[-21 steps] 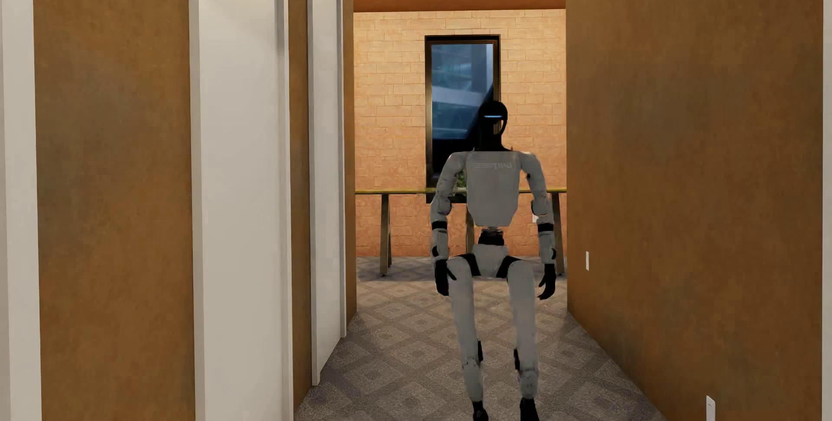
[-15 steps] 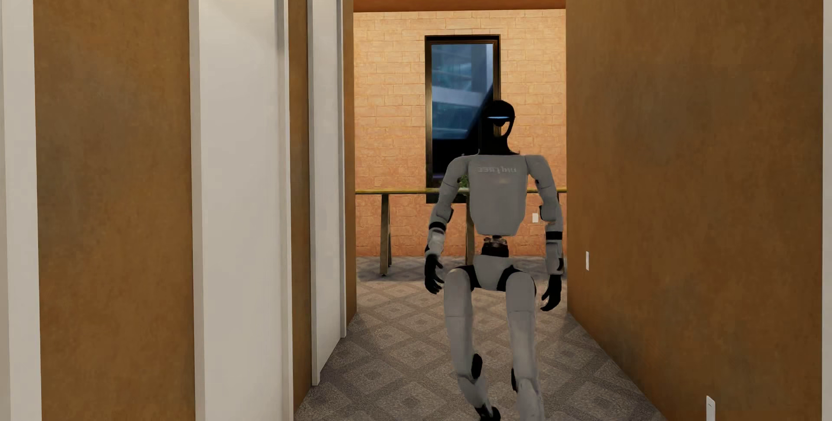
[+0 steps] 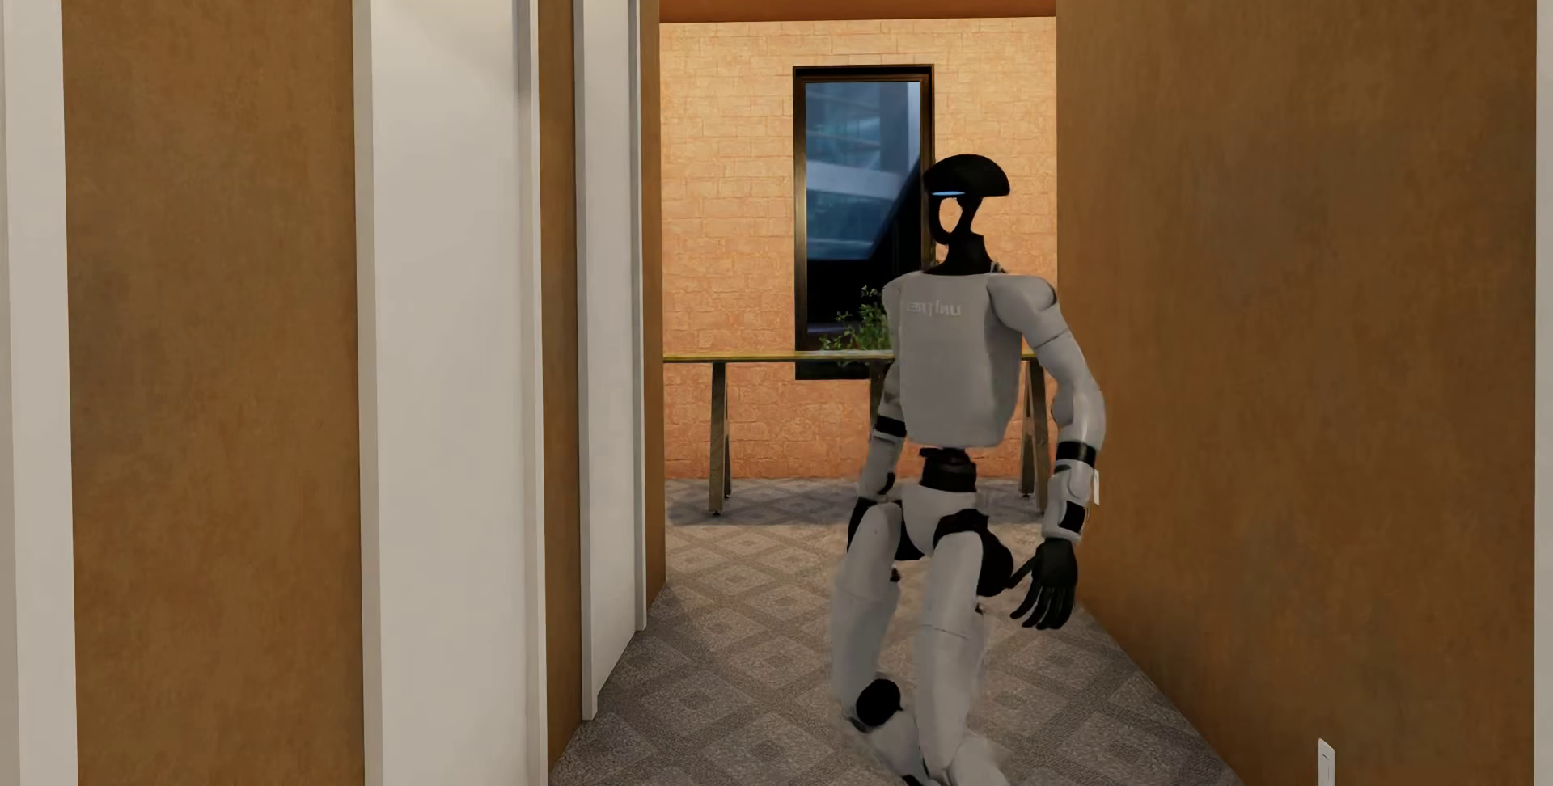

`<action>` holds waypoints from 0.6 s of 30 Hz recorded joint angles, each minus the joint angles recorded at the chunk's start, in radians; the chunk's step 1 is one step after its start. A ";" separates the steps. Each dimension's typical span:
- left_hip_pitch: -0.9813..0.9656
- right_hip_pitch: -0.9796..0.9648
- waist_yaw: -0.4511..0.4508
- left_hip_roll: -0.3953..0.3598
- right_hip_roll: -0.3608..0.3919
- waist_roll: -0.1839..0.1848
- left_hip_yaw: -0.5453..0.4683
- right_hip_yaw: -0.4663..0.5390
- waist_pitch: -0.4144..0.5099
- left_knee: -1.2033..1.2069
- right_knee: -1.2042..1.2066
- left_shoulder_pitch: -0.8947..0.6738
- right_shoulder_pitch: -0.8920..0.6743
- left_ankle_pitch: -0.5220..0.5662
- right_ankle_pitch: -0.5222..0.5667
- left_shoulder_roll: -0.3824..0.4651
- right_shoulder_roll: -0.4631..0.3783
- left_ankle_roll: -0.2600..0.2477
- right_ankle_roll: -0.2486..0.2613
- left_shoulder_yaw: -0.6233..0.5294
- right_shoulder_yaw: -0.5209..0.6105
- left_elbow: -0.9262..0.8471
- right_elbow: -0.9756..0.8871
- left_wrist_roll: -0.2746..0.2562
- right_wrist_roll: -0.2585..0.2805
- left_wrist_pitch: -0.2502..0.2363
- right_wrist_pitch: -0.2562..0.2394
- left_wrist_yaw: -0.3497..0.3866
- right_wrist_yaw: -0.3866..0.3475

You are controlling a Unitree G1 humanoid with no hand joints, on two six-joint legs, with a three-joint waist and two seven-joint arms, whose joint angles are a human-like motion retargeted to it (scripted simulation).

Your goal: Move towards the table

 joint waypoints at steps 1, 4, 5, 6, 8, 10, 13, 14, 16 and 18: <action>0.012 -0.001 -0.008 0.001 -0.006 -0.009 0.000 0.000 0.000 0.002 -0.026 -0.006 0.000 -0.013 0.000 0.008 -0.013 0.000 0.000 0.051 0.010 0.010 -0.017 0.000 0.000 0.000 0.000 0.000 0.000; 0.034 -0.047 -0.022 0.004 -0.017 -0.015 0.000 0.000 -0.006 0.008 -0.063 -0.023 -0.013 -0.051 -0.043 0.030 -0.023 0.000 0.000 0.075 -0.035 0.054 -0.018 0.000 0.000 0.000 0.000 0.000 0.000; 0.040 -0.057 -0.034 0.008 -0.016 -0.015 0.000 0.000 -0.002 0.013 -0.074 -0.026 -0.025 -0.063 -0.074 0.040 -0.024 0.000 0.000 0.065 -0.043 0.063 -0.022 0.000 0.000 0.000 0.000 0.000 0.000; 0.042 -0.064 -0.050 0.014 -0.011 -0.012 0.000 0.000 0.002 0.017 -0.088 -0.029 -0.031 -0.073 -0.108 0.047 -0.026 0.000 0.000 0.049 -0.057 0.070 -0.038 0.000 0.000 0.000 0.000 0.000 0.000; 0.041 -0.069 -0.080 0.032 0.000 -0.004 0.000 0.000 0.011 0.028 -0.120 -0.032 -0.045 -0.083 -0.181 0.052 -0.023 0.000 0.000 0.023 -0.077 0.068 -0.050 0.000 0.000 0.000 0.000 0.000 0.000; 0.048 -0.096 -0.092 0.043 0.005 -0.006 0.000 0.000 0.018 0.024 -0.140 -0.028 -0.048 -0.067 -0.241 0.047 -0.020 0.000 0.000 0.006 -0.082 0.041 -0.070 0.000 0.000 0.000 0.000 0.000 0.000; 0.060 -0.183 -0.103 0.051 0.018 -0.006 0.000 0.000 0.025 -0.008 -0.138 -0.034 -0.054 -0.057 -0.286 0.035 -0.009 0.000 0.000 -0.025 -0.071 0.017 -0.074 0.000 0.000 0.000 0.000 0.000 0.000; 0.066 -0.205 -0.117 0.053 0.025 -0.004 0.000 0.000 0.036 -0.016 -0.136 -0.045 -0.056 -0.061 -0.286 0.032 -0.004 0.000 0.000 -0.043 -0.071 0.008 -0.069 0.000 0.000 0.000 0.000 0.000 0.000; 0.070 -0.238 -0.148 0.053 0.038 -0.005 0.000 0.000 0.052 -0.036 -0.143 -0.076 -0.048 -0.071 -0.293 0.030 0.007 0.000 0.000 -0.079 -0.054 -0.011 -0.058 0.000 0.000 0.000 0.000 0.000 0.000; 0.063 -0.268 -0.165 0.056 0.044 -0.009 0.000 0.000 0.063 -0.043 -0.151 -0.106 -0.025 -0.077 -0.332 0.034 0.016 0.000 0.000 -0.095 -0.018 -0.060 -0.051 0.000 0.000 0.000 0.000 0.000 0.000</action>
